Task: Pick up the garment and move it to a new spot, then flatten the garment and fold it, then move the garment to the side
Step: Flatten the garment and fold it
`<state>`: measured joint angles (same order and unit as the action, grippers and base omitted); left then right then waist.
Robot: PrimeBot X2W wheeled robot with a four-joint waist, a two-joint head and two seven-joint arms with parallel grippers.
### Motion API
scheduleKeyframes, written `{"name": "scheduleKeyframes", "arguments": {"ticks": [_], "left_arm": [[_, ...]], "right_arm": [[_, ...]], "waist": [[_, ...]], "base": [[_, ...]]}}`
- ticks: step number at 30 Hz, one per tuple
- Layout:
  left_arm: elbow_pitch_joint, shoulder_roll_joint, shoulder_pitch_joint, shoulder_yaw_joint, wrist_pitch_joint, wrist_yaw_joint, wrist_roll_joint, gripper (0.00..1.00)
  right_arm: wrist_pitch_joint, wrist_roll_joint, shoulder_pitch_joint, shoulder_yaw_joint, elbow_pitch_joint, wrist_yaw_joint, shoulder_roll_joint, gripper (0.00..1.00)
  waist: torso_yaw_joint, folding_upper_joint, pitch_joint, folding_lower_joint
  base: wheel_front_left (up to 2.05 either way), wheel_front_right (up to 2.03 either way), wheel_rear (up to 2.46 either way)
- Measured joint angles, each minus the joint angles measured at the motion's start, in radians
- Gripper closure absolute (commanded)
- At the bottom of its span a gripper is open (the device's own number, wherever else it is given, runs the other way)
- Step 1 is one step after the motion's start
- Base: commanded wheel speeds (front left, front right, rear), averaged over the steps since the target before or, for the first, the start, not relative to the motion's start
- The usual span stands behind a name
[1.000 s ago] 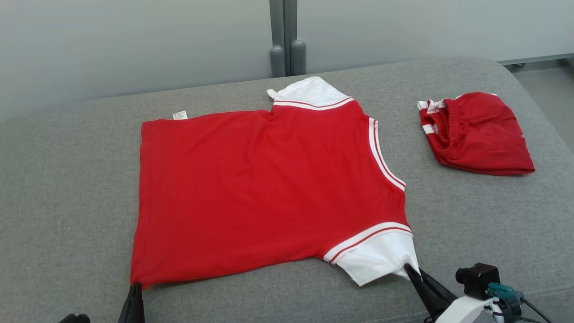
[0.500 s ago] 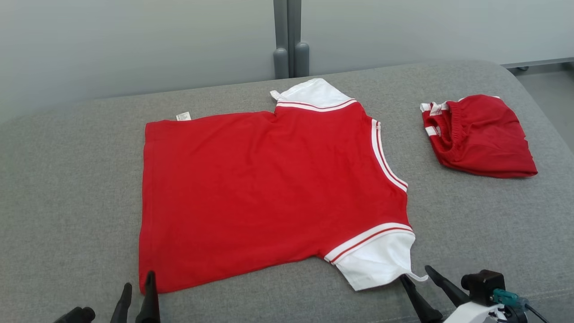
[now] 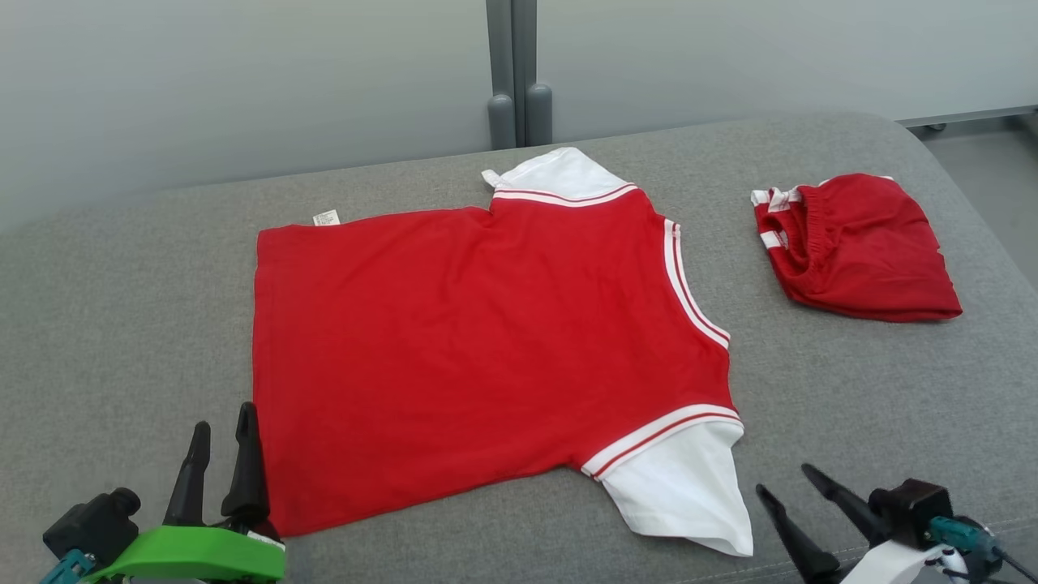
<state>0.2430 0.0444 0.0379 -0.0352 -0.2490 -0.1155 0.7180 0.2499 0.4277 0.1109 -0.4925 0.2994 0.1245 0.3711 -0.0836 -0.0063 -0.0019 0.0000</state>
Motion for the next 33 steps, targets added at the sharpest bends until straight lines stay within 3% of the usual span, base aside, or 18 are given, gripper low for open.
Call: {"name": "scheduleKeyframes", "arguments": {"ticks": [6, 16, 22, 33], "left_arm": [[-0.053, 0.000, -0.003, -0.009, -0.003, 0.000, -0.042, 0.00], [-0.095, -0.001, -0.002, -0.083, -0.003, 0.000, -0.101, 0.00], [-0.106, -0.001, 0.010, -0.099, -0.003, 0.007, -0.108, 0.00], [-0.152, -0.001, 0.045, -0.096, -0.003, 0.072, -0.203, 0.00]], "right_arm": [[0.000, -0.007, -0.074, 0.116, -0.093, -0.005, 0.003, 0.00], [0.001, -0.014, -0.131, 0.223, -0.188, -0.073, -0.056, 0.00], [0.001, -0.015, -0.135, 0.253, -0.218, -0.109, -0.098, 0.00], [0.001, -0.060, -0.116, 0.238, -0.228, -0.146, -0.164, 0.00]], "waist": [[-0.014, 0.0000, -0.020, 0.0000], [-0.011, 0.0000, -0.053, 0.0000], [0.002, 0.0000, -0.068, 0.0000], [0.017, 0.0000, -0.077, 0.0000]], "base": [[0.00, 0.00, 0.00], [0.00, 0.00, 0.00], [0.00, 0.00, 0.00], [0.00, 0.00, 0.00]]}}
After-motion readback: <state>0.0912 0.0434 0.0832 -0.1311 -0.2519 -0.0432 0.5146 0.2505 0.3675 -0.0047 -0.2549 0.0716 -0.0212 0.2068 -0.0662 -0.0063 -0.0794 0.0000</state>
